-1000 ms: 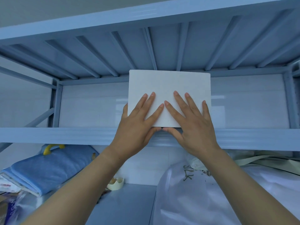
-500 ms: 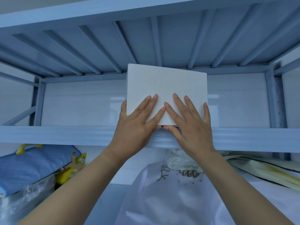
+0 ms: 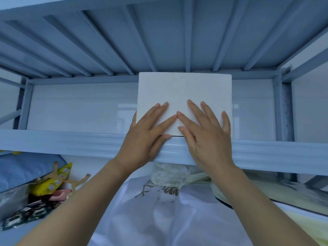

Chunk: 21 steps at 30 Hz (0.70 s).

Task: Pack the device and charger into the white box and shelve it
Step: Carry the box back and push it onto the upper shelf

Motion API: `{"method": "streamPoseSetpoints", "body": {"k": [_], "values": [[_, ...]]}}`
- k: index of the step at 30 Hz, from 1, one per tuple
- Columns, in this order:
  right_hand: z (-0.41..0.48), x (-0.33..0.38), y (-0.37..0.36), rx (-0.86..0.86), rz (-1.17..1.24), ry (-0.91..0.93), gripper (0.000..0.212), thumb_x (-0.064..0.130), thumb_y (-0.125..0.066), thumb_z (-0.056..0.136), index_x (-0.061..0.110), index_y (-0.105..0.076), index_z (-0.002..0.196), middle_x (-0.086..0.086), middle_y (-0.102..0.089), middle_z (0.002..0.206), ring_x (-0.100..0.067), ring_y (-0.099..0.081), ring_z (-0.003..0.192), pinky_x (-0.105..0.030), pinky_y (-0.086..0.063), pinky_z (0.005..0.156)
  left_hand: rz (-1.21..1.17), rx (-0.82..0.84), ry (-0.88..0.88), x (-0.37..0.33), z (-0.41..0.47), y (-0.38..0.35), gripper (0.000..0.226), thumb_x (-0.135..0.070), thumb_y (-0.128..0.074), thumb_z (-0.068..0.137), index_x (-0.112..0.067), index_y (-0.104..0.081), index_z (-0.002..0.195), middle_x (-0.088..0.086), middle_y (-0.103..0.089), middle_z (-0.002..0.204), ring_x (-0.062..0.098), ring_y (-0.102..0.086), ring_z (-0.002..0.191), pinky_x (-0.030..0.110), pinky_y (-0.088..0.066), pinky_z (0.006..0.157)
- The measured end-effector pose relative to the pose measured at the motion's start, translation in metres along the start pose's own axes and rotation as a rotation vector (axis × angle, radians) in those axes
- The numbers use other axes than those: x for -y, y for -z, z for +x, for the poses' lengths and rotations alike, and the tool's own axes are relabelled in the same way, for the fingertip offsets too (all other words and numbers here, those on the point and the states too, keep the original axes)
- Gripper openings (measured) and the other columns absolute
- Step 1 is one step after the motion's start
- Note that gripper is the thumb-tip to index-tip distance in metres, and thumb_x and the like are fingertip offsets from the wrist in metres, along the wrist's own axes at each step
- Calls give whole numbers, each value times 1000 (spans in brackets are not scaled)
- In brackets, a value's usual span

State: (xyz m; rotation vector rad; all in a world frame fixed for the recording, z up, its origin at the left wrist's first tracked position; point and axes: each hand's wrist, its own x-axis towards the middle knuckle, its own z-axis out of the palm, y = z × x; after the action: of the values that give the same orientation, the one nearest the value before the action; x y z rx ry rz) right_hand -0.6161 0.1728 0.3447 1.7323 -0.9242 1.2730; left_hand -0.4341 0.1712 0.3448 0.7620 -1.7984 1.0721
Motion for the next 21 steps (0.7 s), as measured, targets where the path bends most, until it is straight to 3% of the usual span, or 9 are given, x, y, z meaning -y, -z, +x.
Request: {"method": "streamPoseSetpoints", "body": {"k": [3,5,8,12,14,17,21], "values": [[2,-1,-3,-31,72,-33,34,27,-45,94,31,-51,128,4,-38,147,-23,-29,137,-51,-18,109,-14,15,25,0,0,-4,44,-31,-34,97,-24,-37,140,0,-26,152,17,-20,141,33,-22,112],[2,-2,-5,-25,104,-40,37,24,-46,93,30,-49,129,4,-35,148,-22,-26,138,-48,-17,110,-5,35,43,-2,1,-4,45,-30,-31,97,-26,-35,141,-2,-23,153,14,-17,142,32,-21,112],[8,-3,0,-22,151,-31,40,27,-52,90,26,-48,130,0,-34,148,-25,-27,136,-47,-18,110,-70,27,76,-4,3,-4,44,-29,-34,94,-28,-40,138,0,-24,153,15,-16,142,36,-22,113],[34,-9,8,30,123,21,49,35,-54,88,26,-41,134,-1,-26,151,-23,-19,138,-46,-16,110,-112,-66,231,-9,11,-6,41,-34,-47,90,-33,-47,131,4,-15,153,21,-4,143,20,-3,113],[48,-12,10,66,119,45,55,40,-55,86,28,-36,137,0,-20,154,-21,-13,140,-47,-10,111,-110,-75,299,-10,15,-7,45,-40,-48,88,-38,-43,133,4,-8,155,20,4,143,19,0,110],[64,-17,10,105,96,63,63,49,-55,84,30,-31,139,1,-12,155,-19,-5,142,-49,-3,112,-96,-51,294,-11,18,-9,49,-48,-46,87,-44,-35,135,0,-3,156,16,10,143,23,-7,107],[74,-31,7,163,68,12,76,59,-56,78,33,-23,141,-1,-5,157,-19,2,142,-53,0,111,-147,54,262,-7,25,-9,51,-44,-46,87,-49,-31,136,-10,4,155,15,12,141,33,-32,92]]}}
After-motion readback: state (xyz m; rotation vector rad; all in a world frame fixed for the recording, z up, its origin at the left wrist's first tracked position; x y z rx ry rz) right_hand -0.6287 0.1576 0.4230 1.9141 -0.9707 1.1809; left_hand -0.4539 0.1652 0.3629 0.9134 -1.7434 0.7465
